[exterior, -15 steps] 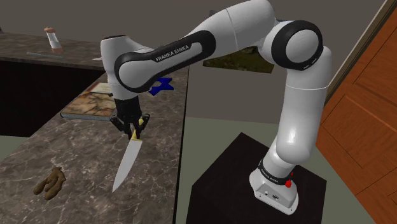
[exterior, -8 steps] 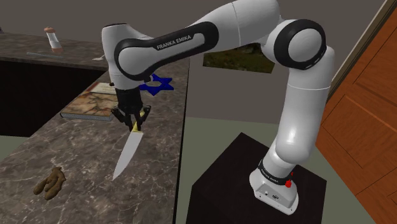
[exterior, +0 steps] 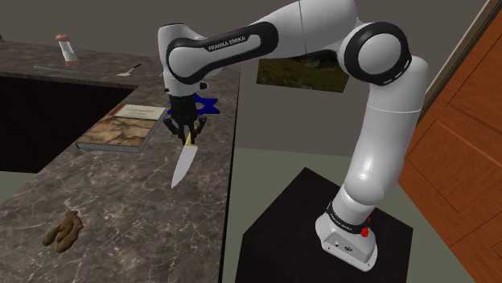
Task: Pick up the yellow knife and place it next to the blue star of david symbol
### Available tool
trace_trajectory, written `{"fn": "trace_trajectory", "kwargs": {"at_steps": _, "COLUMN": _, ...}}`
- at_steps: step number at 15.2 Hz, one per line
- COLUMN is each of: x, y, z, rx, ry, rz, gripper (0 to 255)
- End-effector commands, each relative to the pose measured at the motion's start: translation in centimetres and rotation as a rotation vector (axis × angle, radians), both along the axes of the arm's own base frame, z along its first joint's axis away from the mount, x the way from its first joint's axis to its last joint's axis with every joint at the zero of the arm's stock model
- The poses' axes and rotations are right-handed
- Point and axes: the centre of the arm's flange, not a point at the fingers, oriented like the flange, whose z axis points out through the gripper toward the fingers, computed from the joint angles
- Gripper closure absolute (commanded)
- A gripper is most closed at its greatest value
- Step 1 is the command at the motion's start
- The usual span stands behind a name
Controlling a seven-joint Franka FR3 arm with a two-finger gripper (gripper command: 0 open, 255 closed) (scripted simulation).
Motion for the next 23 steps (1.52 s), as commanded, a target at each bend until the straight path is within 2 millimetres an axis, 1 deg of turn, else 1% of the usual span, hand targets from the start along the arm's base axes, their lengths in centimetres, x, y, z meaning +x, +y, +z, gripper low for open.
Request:
{"fn": "trace_trajectory", "kwargs": {"at_steps": 1, "x": 1.4, "y": -2.0, "z": -0.1, "rx": 0.000, "ry": 0.000, "rz": 0.002, "gripper": 255}}
{"fn": "trace_trajectory", "kwargs": {"at_steps": 7, "x": 5.0, "y": -9.0, "z": -0.1, "rx": 0.000, "ry": 0.000, "rz": 0.002, "gripper": 255}}
{"fn": "trace_trajectory", "kwargs": {"at_steps": 8, "x": 5.8, "y": -10.5, "z": -0.1, "rx": 0.000, "ry": 0.000, "rz": 0.002, "gripper": 255}}
{"fn": "trace_trajectory", "kwargs": {"at_steps": 22, "x": 5.8, "y": -10.5, "z": -7.5, "rx": 0.000, "ry": 0.000, "rz": 0.002, "gripper": 255}}
{"fn": "trace_trajectory", "kwargs": {"at_steps": 23, "x": 5.8, "y": -10.5, "z": -7.8, "rx": 0.000, "ry": 0.000, "rz": 0.002, "gripper": 255}}
